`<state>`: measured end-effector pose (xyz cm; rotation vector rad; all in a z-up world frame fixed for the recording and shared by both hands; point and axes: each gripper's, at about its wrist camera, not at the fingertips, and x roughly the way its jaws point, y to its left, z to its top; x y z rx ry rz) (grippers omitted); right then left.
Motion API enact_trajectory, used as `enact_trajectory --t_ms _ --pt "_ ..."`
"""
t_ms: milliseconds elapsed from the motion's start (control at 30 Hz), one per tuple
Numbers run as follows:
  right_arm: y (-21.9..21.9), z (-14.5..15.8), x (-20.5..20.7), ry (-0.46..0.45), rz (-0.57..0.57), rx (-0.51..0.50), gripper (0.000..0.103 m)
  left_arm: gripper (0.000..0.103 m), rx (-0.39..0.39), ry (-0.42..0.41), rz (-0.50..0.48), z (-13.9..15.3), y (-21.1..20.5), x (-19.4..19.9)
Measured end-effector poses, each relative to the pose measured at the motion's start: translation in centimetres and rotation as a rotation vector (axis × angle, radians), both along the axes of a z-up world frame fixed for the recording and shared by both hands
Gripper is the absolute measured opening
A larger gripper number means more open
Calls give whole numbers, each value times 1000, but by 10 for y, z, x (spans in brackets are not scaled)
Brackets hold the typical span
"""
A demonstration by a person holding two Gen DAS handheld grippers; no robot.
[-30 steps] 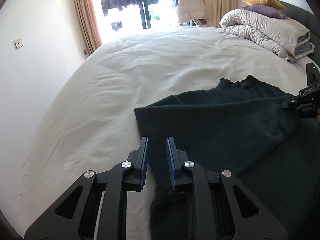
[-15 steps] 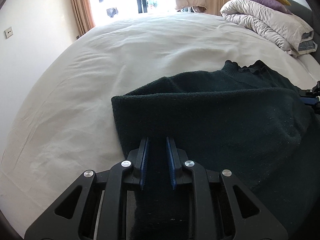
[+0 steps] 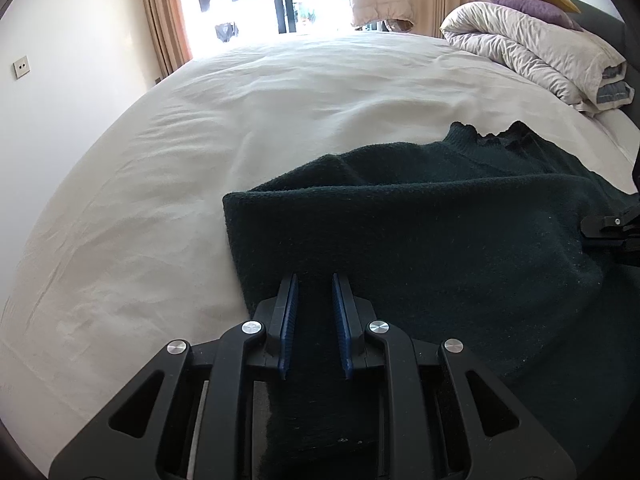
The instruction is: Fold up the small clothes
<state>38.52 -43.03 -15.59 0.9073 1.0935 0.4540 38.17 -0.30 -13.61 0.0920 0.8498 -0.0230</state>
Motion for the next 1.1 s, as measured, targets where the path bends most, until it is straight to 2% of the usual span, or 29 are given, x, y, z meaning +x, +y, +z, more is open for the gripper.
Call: enact_trajectory --t_ms 67,200,267,300,367,433,567,700,800,867,933,1100 --pt "-24 -6 -4 -9 -66 45 0 19 -13 0 -1 0 2 0" --pt "-84 -1 -24 -19 -224 -19 0 19 -22 -2 -1 -1 4 0" --pt "-103 12 -38 -20 -286 -129 23 19 -8 -4 0 -1 2 -1" --pt "-113 23 -50 -54 -308 -163 29 19 -3 -5 0 -1 2 -1" --pt "-134 44 -78 -140 -350 -139 58 19 2 -5 1 -1 1 -1" --pt "-164 66 -115 -230 -443 -114 69 19 3 -5 0 0 1 -1" --pt "-253 69 -191 -247 -709 -45 70 19 8 -4 0 0 1 -1" --pt "-346 43 -273 -178 -978 57 70 19 19 -4 1 1 -1 -1" --pt "-385 24 -313 -95 -1106 64 70 19 24 -3 1 1 -2 -1" --pt "-400 13 -327 -76 -1149 82 65 19 26 -3 2 1 -2 -1" --pt "-397 6 -322 -55 -1135 68 62 19 26 -3 1 1 -2 -1" --pt "-395 12 -283 -21 -1084 27 62 19 35 -3 1 0 -4 0"
